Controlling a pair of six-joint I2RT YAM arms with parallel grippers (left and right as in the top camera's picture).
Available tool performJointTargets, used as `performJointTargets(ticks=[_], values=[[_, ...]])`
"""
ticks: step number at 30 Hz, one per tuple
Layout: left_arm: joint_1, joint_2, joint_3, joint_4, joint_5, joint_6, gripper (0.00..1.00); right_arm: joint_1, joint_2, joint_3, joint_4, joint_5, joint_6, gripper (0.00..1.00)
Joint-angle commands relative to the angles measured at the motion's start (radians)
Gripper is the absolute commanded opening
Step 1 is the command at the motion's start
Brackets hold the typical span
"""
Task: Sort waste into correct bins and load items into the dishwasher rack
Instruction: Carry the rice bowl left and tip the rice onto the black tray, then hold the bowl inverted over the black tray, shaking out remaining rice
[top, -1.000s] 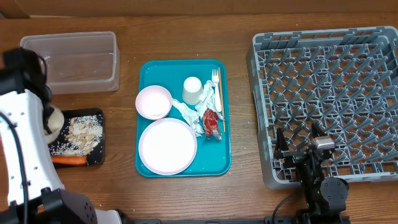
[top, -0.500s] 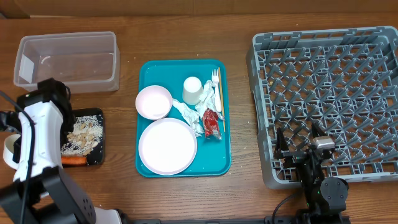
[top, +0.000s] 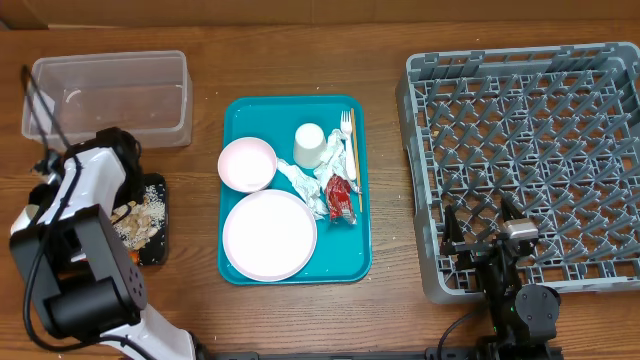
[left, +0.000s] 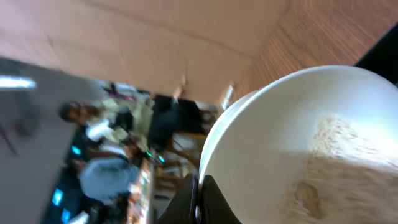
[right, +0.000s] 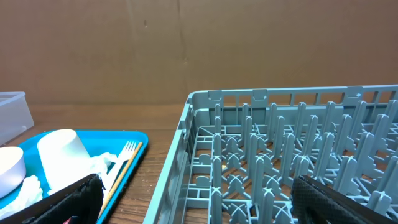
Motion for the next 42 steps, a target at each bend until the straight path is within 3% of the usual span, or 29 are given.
performJointTargets(ticks=[1,10,18,35,42], values=[[-0.004,0.024,0.0,0.072,-0.177,0.213,0.04,0.005,-0.008,-0.01,0.006,0.006,0.003,1.0],[-0.004,0.024,0.0,0.36,-0.177,0.722,0.04,0.005,-0.008,-0.01,0.006,0.006,0.003,1.0],[-0.004,0.024,0.001,0.528,-0.177,0.97,0.04,0.005,-0.008,-0.01,0.006,0.006,0.003,1.0],[-0.002,0.024,0.003,0.607,-0.177,1.079,0.04,0.005,-0.008,-0.01,0.006,0.006,0.003,1.0],[-0.002,0.023,0.003,0.694,-0.14,1.022,0.04,0.005,-0.008,-0.01,0.006,0.006,0.003,1.0]])
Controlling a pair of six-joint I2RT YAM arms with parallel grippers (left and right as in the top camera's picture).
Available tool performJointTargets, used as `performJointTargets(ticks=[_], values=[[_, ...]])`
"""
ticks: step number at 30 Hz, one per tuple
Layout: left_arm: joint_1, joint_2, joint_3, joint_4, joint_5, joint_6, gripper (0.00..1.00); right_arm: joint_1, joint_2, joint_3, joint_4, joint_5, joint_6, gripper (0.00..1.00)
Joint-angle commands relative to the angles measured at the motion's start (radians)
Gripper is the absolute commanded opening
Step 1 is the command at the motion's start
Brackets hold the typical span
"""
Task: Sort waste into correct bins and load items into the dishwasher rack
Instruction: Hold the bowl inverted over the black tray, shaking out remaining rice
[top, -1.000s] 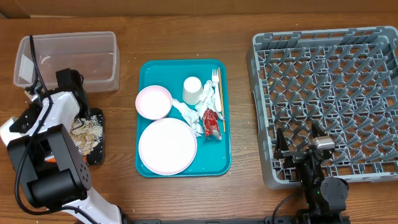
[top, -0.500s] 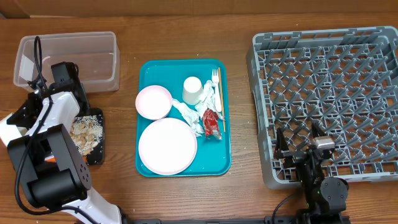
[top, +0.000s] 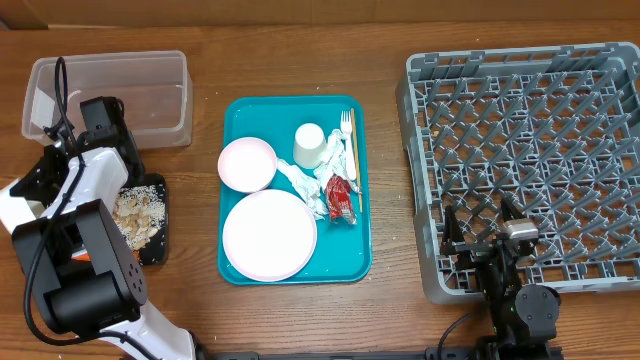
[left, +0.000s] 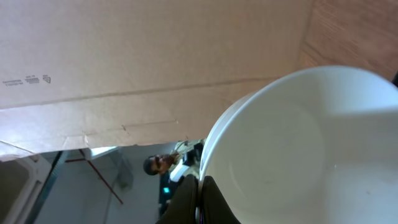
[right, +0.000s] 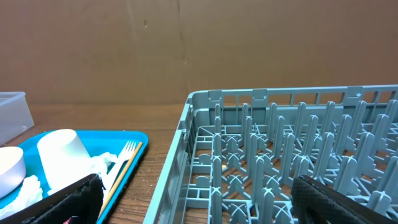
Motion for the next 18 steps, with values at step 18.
performJointTargets(ticks=[18], values=[[0.0,-0.029,0.009,0.016,0.084,-0.158,0.04,0.005,-0.008,-0.01,0.007,0.006,0.003,1.0]])
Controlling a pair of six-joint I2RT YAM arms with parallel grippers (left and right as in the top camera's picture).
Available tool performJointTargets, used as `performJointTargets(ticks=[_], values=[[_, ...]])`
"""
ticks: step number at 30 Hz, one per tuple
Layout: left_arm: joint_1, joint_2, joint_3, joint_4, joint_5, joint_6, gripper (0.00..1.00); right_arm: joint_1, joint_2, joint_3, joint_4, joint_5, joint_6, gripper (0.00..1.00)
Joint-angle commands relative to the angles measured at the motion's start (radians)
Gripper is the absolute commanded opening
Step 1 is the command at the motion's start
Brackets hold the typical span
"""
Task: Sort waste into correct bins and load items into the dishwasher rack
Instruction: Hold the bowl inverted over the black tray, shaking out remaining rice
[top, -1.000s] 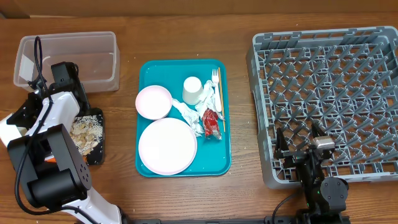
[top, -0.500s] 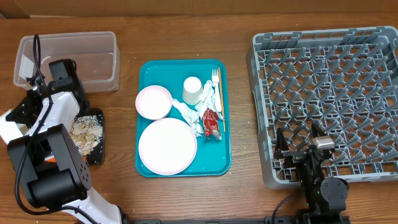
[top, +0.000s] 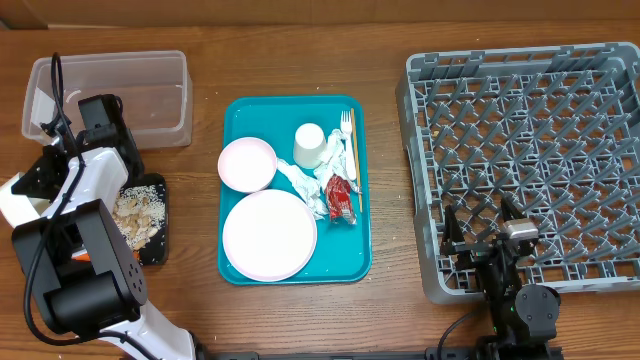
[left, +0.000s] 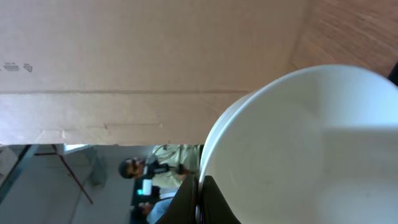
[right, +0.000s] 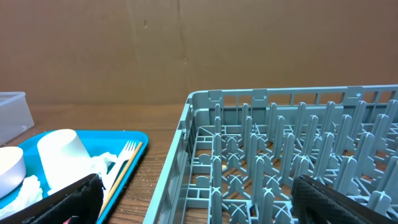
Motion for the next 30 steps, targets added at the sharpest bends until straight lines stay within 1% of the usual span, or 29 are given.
performJointTargets(ticks=[1,4,8,9,10,12,14,17,18,20,22,24,25,27,28,29,30], values=[[0.001,-0.053,0.008,-0.039,0.095,-0.084,0.04,0.005,-0.008,-0.01,0.006,0.006,0.003,1.0],[0.014,-0.126,0.009,-0.111,0.249,-0.145,0.04,0.005,-0.008,-0.01,0.006,0.006,0.003,1.0],[0.072,-0.249,0.01,-0.217,0.577,-0.251,0.04,0.005,-0.008,-0.01,0.006,0.006,0.003,1.0],[0.102,-0.291,0.012,-0.242,0.712,-0.286,0.04,0.005,-0.008,-0.01,0.006,0.006,0.003,1.0],[0.124,-0.317,0.013,-0.256,0.794,-0.287,0.04,0.005,-0.008,-0.01,0.006,0.006,0.003,1.0],[0.153,-0.354,0.014,-0.258,0.85,-0.287,0.04,0.005,-0.008,-0.01,0.006,0.006,0.003,1.0],[0.172,-0.385,0.014,-0.262,0.843,-0.267,0.04,0.005,-0.008,-0.01,0.006,0.006,0.003,1.0],[0.171,-0.404,0.015,-0.254,0.796,-0.129,0.04,0.005,-0.008,-0.01,0.006,0.006,0.003,1.0],[0.167,-0.405,0.015,-0.254,0.798,-0.108,0.04,0.005,-0.008,-0.01,0.006,0.006,0.003,1.0],[0.159,-0.406,0.015,-0.254,0.829,-0.107,0.04,0.005,-0.008,-0.01,0.006,0.006,0.003,1.0],[0.157,-0.406,0.015,-0.267,0.914,-0.097,0.04,0.005,-0.008,-0.01,0.006,0.006,0.003,1.0],[0.149,-0.406,0.015,-0.271,0.911,-0.034,0.04,0.005,-0.008,-0.01,0.006,0.006,0.003,1.0],[0.142,-0.405,0.015,-0.264,0.862,0.037,0.04,0.005,-0.008,-0.01,0.006,0.006,0.003,1.0],[0.126,-0.405,0.015,-0.217,0.7,0.155,0.04,0.005,-0.008,-0.01,0.006,0.006,0.003,1.0],[0.116,-0.404,0.015,-0.156,0.583,0.226,0.04,0.005,-0.008,-0.01,0.006,0.006,0.003,1.0],[0.108,-0.404,0.015,-0.095,0.504,0.285,0.04,0.005,-0.008,-0.01,0.006,0.006,0.003,1.0],[0.098,-0.404,0.015,0.006,0.408,0.38,0.04,0.005,-0.008,-0.01,0.006,0.006,0.003,1.0]])
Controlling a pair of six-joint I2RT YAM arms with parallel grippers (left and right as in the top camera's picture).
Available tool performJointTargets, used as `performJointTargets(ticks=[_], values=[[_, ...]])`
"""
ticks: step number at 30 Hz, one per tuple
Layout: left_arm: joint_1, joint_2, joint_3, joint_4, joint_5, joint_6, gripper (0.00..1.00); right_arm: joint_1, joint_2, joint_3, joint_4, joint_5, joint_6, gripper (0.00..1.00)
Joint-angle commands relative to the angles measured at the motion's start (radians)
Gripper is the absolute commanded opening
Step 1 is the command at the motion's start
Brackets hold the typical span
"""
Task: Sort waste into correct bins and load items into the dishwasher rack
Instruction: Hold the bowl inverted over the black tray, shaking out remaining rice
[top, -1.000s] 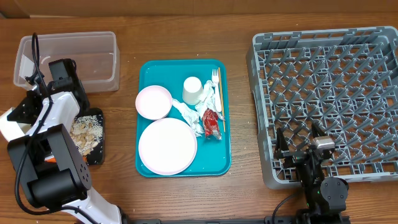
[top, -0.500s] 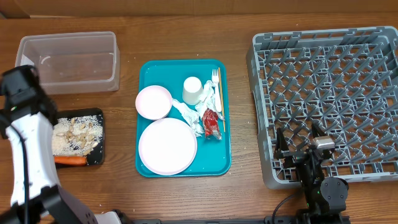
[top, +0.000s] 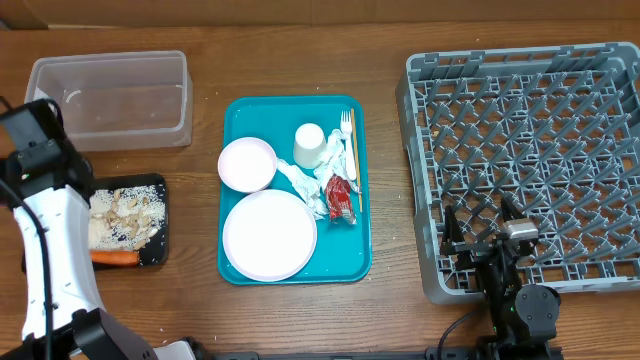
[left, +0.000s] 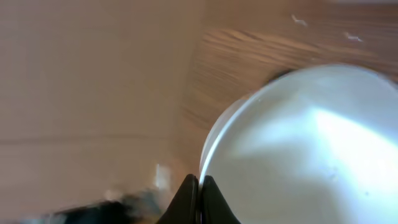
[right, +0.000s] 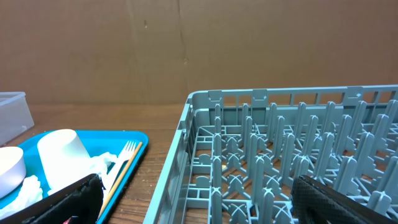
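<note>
In the left wrist view my left gripper (left: 198, 186) is shut on the rim of a white bowl (left: 298, 143), which looks empty, with wooden table behind it. Overhead, the left arm (top: 40, 150) stands at the table's left edge, beside the black bin (top: 152, 256) of food scraps (top: 120, 215); the bowl does not show there. The teal tray (top: 345, 255) holds a small white plate (top: 247, 163), a large white plate (top: 268, 233), a cup (top: 309, 145), a fork (top: 347, 128), crumpled napkins (top: 305, 185) and a red wrapper (top: 340, 195). My right gripper (top: 487, 232) is open at the grey dishwasher rack (top: 415, 180).
A clear plastic bin (top: 110, 95) stands at the back left, behind the black bin. A carrot piece (top: 115, 257) lies at the black bin's front. The rack (right: 205, 99) fills the right side, its pegs upright. Bare wood lies between tray and rack.
My left arm has moved left, from over the black bin's back corner to the table's left edge, still shut on the bowl. The bin's scraps are now uncovered. The right arm has not moved.
First my left gripper held the bowl with rice-like scraps in it over the black bin. At the two later moments the bowl was empty, near the clear bin's corner. Now it is held at the table's left edge. The right gripper stayed open at the rack.
</note>
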Motion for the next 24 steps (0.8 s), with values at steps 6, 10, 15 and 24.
performJointTargets(ticks=[6,10,15,24], values=[[-0.1,-0.013,0.017,0.512,-0.451,0.785,0.04,0.005,-0.008,-0.01,0.006,0.006,0.003,1.0],[-0.155,-0.013,0.017,0.576,-0.433,0.909,0.04,0.005,-0.008,-0.01,0.006,0.006,0.003,1.0],[-0.194,-0.007,0.017,0.577,-0.458,1.153,0.04,0.005,-0.008,-0.01,0.006,0.006,0.003,1.0],[-0.192,-0.005,0.017,0.576,-0.473,1.181,0.04,0.005,-0.008,-0.01,0.006,0.006,0.003,1.0]])
